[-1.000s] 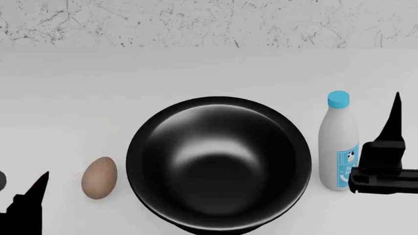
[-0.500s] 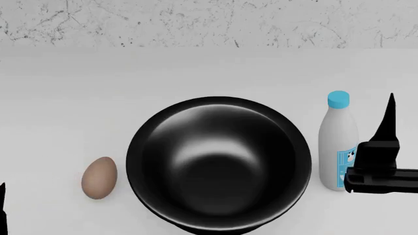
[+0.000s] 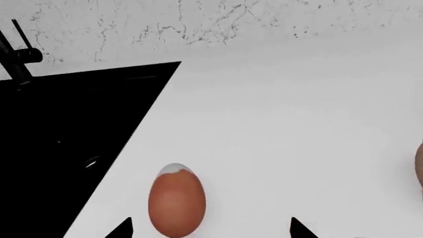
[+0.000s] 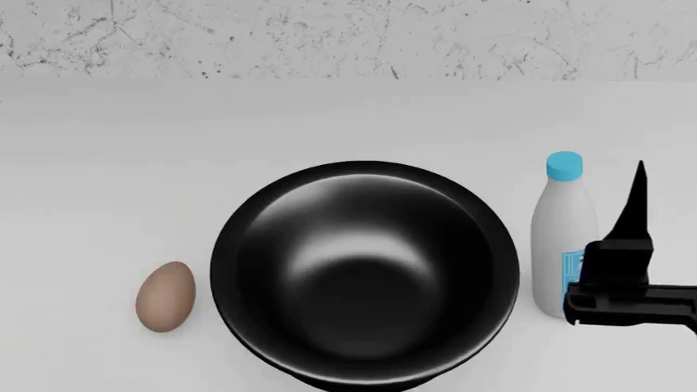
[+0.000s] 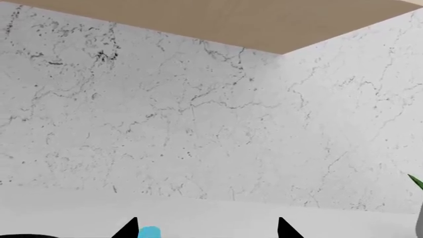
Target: Place the eggs and milk next to the bowl.
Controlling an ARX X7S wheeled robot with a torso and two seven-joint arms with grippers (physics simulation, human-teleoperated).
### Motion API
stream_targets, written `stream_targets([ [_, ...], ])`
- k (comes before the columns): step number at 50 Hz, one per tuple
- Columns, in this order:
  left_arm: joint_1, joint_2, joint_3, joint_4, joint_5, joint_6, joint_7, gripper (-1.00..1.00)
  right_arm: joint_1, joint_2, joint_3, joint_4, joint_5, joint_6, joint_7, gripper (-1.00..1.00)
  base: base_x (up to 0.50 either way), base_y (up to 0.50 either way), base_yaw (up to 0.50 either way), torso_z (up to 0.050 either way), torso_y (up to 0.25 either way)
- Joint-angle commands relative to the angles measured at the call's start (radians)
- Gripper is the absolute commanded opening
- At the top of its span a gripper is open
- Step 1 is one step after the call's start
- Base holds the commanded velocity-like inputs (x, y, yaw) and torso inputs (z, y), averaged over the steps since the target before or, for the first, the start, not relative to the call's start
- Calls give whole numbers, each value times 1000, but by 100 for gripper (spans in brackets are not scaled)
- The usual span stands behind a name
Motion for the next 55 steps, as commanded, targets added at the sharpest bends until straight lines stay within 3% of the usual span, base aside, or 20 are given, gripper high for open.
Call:
stream_targets([
  [1,28,8,-10,-109,92,92,74,100,4,-18,20,0,-9,-5,-21,100,0,0,0,0,0],
  [21,-102,52,117,-368,207,200,132,100,40,-5,-7,-1,8,23,2,100,0,0,0,0,0],
  [55,-228,78,250,-593,311,278,184,100,42,9,2,-10,32,35,26,100,0,0,0,0,0],
])
